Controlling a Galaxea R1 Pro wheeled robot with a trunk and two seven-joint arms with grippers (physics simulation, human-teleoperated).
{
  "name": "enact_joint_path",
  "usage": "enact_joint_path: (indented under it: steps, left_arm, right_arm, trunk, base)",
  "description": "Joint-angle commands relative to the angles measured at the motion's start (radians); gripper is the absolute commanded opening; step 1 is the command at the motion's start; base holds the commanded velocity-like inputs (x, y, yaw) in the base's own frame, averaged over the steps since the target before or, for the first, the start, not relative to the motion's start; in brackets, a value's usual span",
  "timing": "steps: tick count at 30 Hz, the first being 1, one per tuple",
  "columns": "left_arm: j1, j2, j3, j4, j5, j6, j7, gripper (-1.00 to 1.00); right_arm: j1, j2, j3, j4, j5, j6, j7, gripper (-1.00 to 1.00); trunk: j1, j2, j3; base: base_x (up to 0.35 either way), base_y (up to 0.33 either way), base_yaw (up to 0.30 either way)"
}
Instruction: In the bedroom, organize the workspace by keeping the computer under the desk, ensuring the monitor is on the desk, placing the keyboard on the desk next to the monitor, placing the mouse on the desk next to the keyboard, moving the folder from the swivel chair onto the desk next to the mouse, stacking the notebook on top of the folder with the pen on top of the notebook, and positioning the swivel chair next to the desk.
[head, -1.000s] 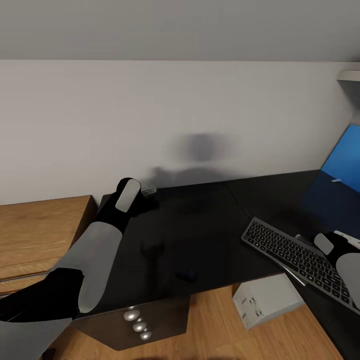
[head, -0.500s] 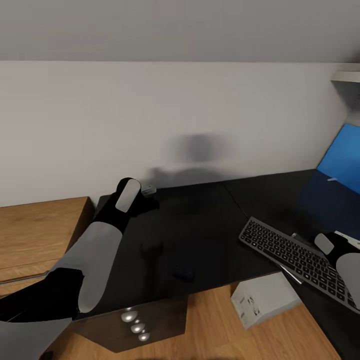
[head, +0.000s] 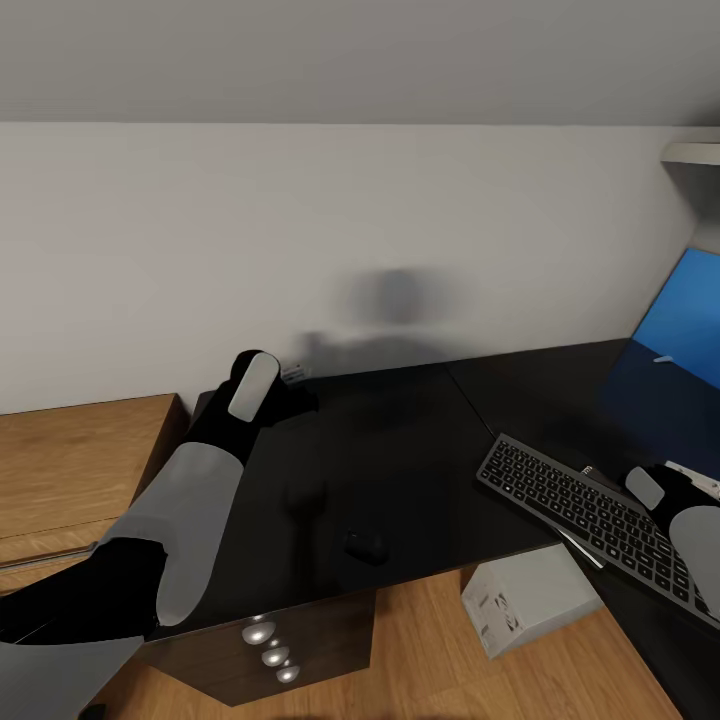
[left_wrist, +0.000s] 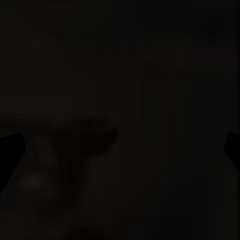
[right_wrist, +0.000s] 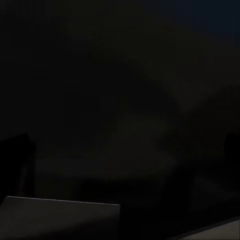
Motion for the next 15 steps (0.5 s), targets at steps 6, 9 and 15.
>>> enact_joint_path:
  steps: [6,9,15]
  left_arm:
    - [-0.001,0.000,-0.002,-0.014,0.009,0.001,0.010,1.00]
    - [-0.001,0.000,-0.001,-0.013,0.009,0.000,0.010,1.00]
    - [-0.001,0.000,-0.001,-0.014,0.009,-0.009,0.014,1.00]
  right_arm:
    - [0.000,0.001,-0.001,0.040,-0.016,0.010,-0.001,1.00]
    - [0.000,0.000,-0.001,0.038,-0.016,0.010,-0.001,1.00]
    - [0.000,-0.001,-0.001,0.036,-0.015,0.010,-0.001,1.00]
  trunk:
    - [0.000,0.000,-0.001]
    - [0.000,0.000,-0.001]
    - [0.000,0.000,-0.001]
  base:
    - [0.000,0.000,0.000]
    - [0.000,0.000,0.000]
    - [0.000,0.000,0.000]
